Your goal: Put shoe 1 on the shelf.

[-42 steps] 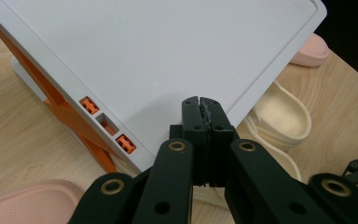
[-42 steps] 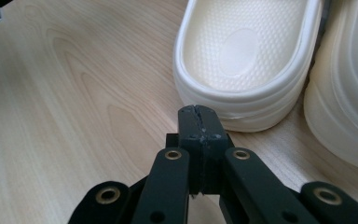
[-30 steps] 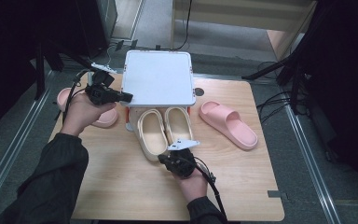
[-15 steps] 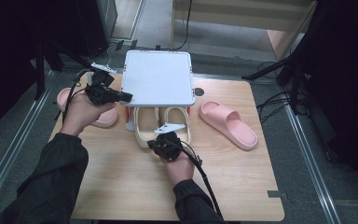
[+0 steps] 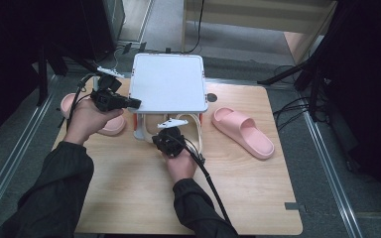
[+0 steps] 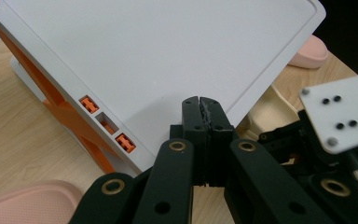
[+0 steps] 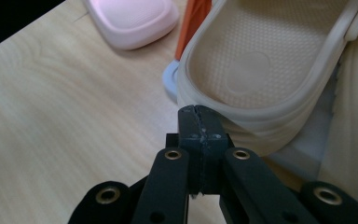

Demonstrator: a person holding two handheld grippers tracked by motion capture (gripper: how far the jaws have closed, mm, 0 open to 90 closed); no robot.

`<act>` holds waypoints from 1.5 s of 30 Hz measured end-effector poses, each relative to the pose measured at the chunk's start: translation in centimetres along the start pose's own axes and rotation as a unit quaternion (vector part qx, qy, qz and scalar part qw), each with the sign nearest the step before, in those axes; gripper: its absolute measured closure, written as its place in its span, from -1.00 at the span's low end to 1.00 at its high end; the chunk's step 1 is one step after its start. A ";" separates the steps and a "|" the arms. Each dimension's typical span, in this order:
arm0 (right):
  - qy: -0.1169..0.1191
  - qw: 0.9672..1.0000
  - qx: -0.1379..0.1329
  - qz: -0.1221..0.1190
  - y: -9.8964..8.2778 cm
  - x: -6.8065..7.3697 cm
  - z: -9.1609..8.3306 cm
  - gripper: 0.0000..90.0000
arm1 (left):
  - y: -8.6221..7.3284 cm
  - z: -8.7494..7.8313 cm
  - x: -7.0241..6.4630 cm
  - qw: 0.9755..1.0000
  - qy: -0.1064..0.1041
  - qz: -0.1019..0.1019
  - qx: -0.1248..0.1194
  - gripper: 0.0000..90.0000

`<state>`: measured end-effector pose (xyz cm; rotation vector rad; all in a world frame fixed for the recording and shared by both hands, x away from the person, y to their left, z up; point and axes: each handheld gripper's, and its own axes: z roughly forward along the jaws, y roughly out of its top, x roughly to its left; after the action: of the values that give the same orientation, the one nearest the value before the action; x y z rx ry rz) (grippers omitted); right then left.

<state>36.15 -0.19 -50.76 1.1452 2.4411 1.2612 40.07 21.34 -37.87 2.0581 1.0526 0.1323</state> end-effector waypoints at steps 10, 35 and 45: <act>0.000 1.000 0.000 0.014 0.6 0.0 0.4 1.00 | 0.0 0.0 0.0 1.000 0.001 0.000 0.000 0.99; 0.042 0.999 -0.010 -0.002 -5.4 -1.7 -9.4 1.00 | -0.1 0.0 0.2 1.000 -0.005 -0.012 -0.005 0.99; 0.048 0.999 -0.011 0.015 -7.1 -3.9 -11.2 1.00 | -0.1 0.0 0.1 1.000 -0.001 -0.011 -0.004 0.99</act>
<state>29.79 -12.41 -49.78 1.1440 2.4798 1.3793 40.07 21.49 -37.95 2.0384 1.0713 0.1227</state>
